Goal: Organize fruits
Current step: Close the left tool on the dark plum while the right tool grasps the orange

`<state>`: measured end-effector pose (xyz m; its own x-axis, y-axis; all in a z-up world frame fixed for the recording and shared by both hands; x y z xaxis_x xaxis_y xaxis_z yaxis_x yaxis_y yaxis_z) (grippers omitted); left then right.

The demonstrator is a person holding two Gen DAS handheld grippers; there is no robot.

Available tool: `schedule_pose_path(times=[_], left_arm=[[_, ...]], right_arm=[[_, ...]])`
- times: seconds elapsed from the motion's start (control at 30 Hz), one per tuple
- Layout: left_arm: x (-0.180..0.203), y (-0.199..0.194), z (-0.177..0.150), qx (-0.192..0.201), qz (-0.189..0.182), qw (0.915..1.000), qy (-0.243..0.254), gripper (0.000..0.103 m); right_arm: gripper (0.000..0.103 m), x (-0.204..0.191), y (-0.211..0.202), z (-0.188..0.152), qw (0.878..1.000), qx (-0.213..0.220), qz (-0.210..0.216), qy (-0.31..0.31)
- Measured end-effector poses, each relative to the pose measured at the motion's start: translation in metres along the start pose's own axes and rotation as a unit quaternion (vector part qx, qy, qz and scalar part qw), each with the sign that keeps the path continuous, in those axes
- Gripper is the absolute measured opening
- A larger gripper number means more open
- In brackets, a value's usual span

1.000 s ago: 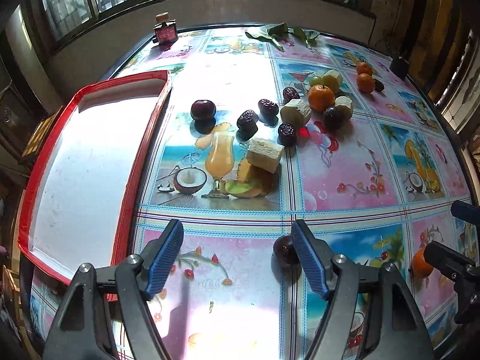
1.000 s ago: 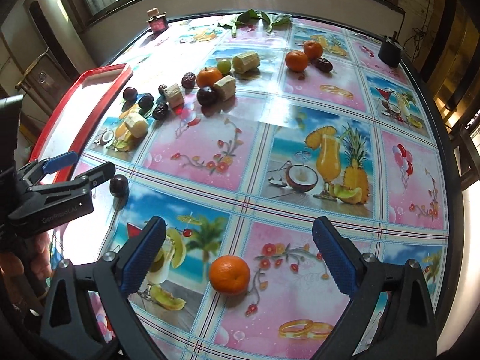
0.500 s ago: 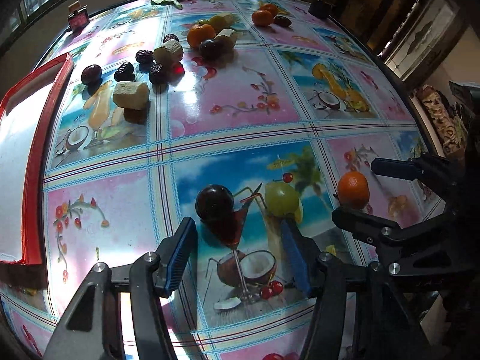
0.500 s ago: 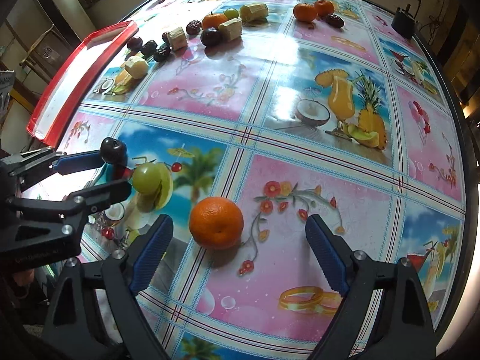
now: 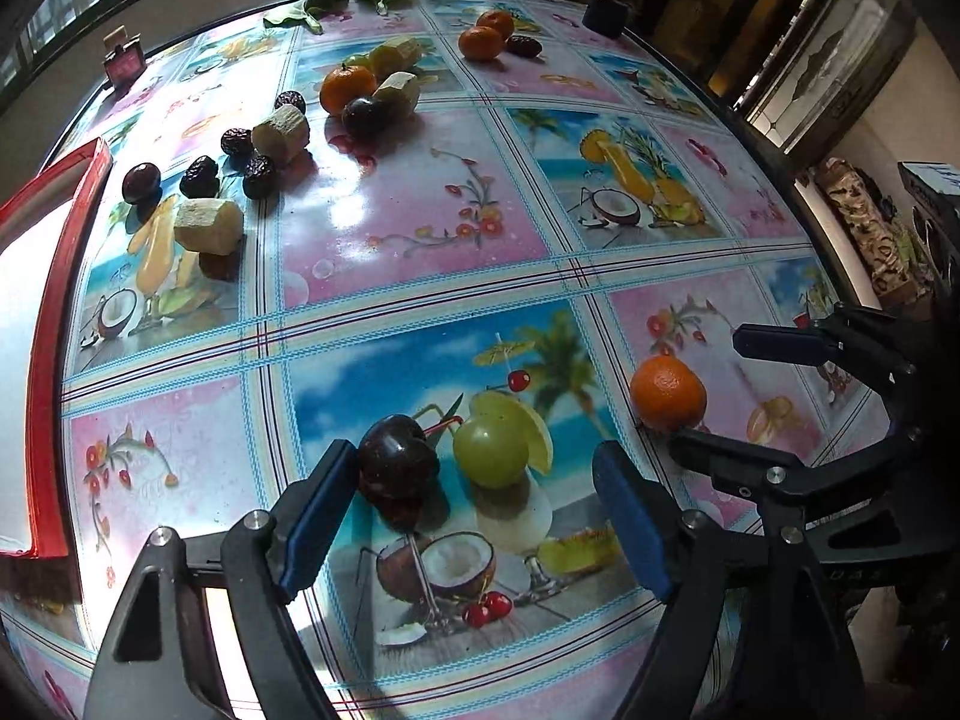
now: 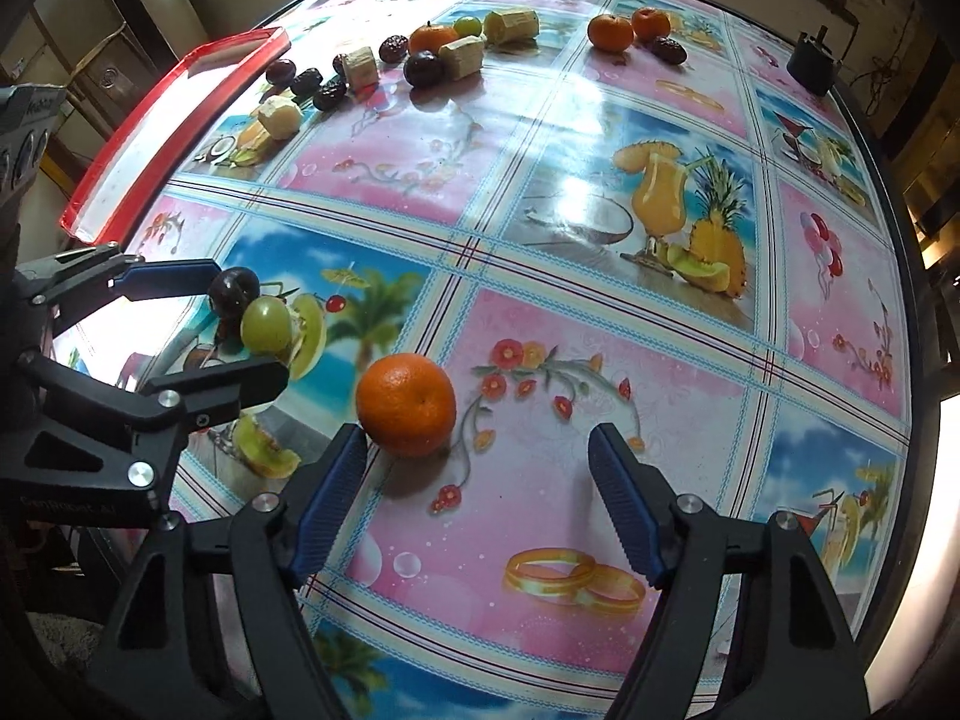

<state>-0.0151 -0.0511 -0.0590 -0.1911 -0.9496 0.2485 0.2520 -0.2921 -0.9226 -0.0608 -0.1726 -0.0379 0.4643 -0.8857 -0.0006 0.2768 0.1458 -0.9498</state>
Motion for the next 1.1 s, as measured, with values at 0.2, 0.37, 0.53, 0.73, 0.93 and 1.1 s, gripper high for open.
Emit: schedule_pose_path(times=[0.2,0.37,0.53,0.73,0.93,1.1], left_arm=[[0.003,0.004,0.003,0.013,-0.005,0.9999,-0.008,0.071],[0.000,0.005,0.008,0.008,-0.020,0.9996,-0.019,0.046],[-0.005,0.001,0.007,0.012,-0.020,0.9992,-0.031,0.045],[-0.017,-0.008,0.005,0.019,-0.013,0.9987,-0.045,0.044],[-0.022,-0.015,0.000,0.036,-0.012,0.9986,-0.038,0.044],[-0.028,-0.027,-0.002,0.042,-0.030,0.9978,-0.041,0.028]], right_arm=[[0.077,0.003,-0.002,-0.004,1.000,0.004,-0.003,0.000],[0.077,0.003,-0.002,-0.005,1.000,0.010,0.002,-0.002],[0.076,-0.001,0.000,0.003,0.999,0.020,0.026,0.006],[0.051,-0.010,0.008,0.010,0.999,0.025,0.047,0.008],[0.036,-0.015,0.007,0.014,0.998,0.024,0.050,0.014],[0.036,-0.022,-0.004,0.017,0.999,0.030,0.034,0.005]])
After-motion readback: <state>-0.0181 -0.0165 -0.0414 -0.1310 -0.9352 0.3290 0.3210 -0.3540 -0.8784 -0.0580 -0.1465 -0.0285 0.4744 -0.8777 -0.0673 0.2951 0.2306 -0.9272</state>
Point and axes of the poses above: each gripper's, at about its wrist camera, not at the fingertips, and y roughly the way its jaws point, x to its right, z to its top, the point moved 4 cm from there along y, roughly the way its jaws point, and after that the axes turned 15 degrees about -y, right-handed, at the moved point
